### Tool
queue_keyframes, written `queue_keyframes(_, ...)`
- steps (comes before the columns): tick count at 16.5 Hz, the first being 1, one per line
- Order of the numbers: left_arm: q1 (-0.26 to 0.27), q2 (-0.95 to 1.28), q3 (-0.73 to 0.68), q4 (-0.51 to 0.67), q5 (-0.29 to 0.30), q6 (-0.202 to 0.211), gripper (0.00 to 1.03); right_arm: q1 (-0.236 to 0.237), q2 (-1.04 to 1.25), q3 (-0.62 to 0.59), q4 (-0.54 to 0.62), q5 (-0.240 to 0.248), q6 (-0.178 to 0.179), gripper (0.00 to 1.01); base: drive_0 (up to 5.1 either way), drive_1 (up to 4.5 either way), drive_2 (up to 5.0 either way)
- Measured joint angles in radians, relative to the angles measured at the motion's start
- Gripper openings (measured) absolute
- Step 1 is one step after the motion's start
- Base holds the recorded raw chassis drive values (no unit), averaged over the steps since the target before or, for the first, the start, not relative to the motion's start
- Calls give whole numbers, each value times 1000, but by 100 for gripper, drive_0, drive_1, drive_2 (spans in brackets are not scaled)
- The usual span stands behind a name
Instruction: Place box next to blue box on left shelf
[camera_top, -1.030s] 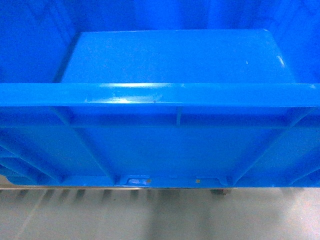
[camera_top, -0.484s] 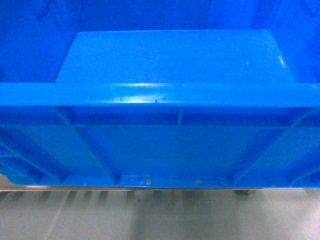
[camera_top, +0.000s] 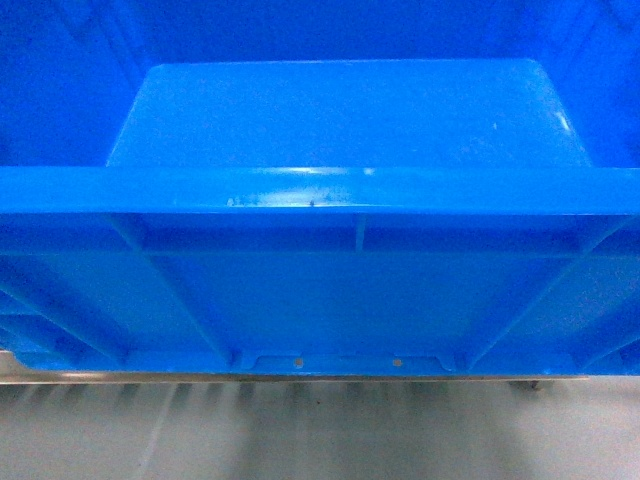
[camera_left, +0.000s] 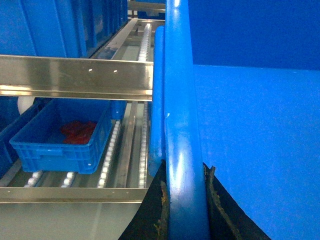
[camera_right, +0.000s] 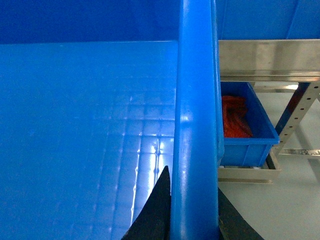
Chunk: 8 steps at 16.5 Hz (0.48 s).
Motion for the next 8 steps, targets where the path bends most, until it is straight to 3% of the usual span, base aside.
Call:
queue_keyframes(5, 0, 0, 0, 4, 0, 0, 9, 0, 0, 0, 3, 1, 0, 8, -488, 249, 249)
queue_keyframes(8, 6, 0, 0, -2, -1, 0, 9, 3, 0, 0, 5, -3, 0, 8, 0, 0, 0)
